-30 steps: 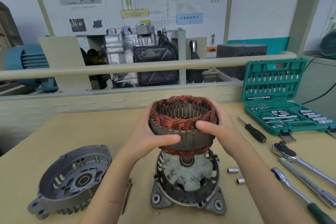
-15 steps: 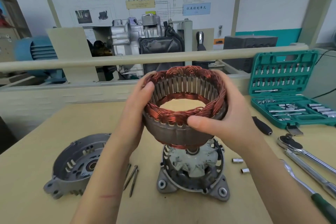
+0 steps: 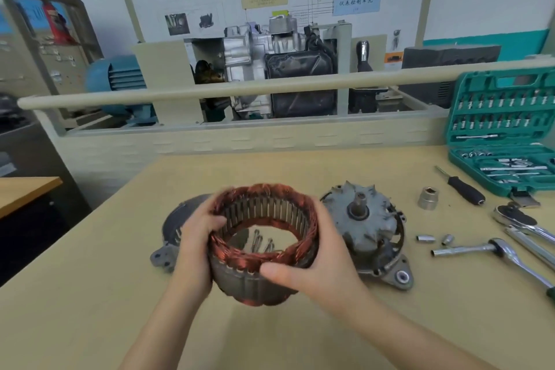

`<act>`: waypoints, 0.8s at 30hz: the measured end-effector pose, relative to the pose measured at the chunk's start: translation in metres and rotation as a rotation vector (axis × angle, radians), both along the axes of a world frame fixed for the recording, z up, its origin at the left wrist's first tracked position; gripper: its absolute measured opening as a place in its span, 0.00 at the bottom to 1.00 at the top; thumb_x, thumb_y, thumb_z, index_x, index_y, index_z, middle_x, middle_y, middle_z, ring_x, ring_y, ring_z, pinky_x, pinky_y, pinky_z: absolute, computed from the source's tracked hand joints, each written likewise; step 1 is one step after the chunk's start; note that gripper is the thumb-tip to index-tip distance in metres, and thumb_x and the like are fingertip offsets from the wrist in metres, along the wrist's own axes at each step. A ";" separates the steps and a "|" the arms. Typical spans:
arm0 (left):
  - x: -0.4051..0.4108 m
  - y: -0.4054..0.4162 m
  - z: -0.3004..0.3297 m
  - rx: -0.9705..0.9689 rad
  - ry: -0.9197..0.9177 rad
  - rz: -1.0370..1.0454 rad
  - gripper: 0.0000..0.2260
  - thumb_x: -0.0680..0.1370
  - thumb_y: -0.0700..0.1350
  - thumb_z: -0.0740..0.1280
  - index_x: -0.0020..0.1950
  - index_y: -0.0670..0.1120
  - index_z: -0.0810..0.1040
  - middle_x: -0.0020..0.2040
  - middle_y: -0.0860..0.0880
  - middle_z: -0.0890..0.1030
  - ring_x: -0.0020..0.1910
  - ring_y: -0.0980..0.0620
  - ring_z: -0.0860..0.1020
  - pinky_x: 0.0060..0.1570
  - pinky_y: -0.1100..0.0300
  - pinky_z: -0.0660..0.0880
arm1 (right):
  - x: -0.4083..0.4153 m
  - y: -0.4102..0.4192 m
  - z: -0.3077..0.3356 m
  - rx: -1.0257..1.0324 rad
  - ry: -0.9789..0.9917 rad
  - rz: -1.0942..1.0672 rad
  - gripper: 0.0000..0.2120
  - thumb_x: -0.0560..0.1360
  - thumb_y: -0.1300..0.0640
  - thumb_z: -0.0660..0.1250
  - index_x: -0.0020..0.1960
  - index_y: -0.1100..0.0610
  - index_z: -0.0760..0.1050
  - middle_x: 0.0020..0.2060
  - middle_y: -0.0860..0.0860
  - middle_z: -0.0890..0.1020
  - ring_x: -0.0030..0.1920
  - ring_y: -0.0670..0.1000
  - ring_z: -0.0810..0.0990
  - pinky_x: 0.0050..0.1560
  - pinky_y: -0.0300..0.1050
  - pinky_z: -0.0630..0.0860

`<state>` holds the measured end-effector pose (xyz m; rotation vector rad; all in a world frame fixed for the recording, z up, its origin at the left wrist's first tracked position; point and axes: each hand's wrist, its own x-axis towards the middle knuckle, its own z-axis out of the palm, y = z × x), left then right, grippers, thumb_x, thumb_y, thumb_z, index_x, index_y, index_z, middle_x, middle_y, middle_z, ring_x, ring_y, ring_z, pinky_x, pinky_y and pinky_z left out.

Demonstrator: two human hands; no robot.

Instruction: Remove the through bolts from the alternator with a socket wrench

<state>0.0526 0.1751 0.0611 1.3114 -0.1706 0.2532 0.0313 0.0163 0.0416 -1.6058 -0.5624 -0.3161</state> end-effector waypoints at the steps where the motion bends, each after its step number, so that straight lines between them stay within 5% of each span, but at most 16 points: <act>1: -0.002 0.003 -0.010 0.033 -0.009 0.008 0.25 0.59 0.42 0.61 0.54 0.37 0.76 0.52 0.35 0.79 0.53 0.36 0.75 0.56 0.42 0.71 | -0.002 0.003 -0.010 -0.008 0.019 0.001 0.35 0.56 0.46 0.78 0.59 0.37 0.66 0.55 0.38 0.77 0.57 0.40 0.76 0.53 0.30 0.71; 13: -0.003 0.012 -0.060 0.095 0.118 0.009 0.23 0.63 0.43 0.55 0.55 0.49 0.77 0.50 0.50 0.82 0.53 0.51 0.78 0.52 0.54 0.74 | -0.006 0.001 -0.059 -0.283 0.087 -0.077 0.40 0.55 0.42 0.78 0.59 0.29 0.59 0.56 0.30 0.71 0.60 0.34 0.70 0.55 0.23 0.65; 24: -0.002 0.018 -0.061 0.248 0.073 0.057 0.14 0.69 0.39 0.58 0.47 0.51 0.80 0.47 0.53 0.82 0.50 0.55 0.78 0.45 0.61 0.74 | -0.011 0.002 -0.061 -0.348 0.161 -0.061 0.42 0.56 0.38 0.75 0.61 0.26 0.53 0.59 0.26 0.66 0.62 0.30 0.65 0.59 0.28 0.65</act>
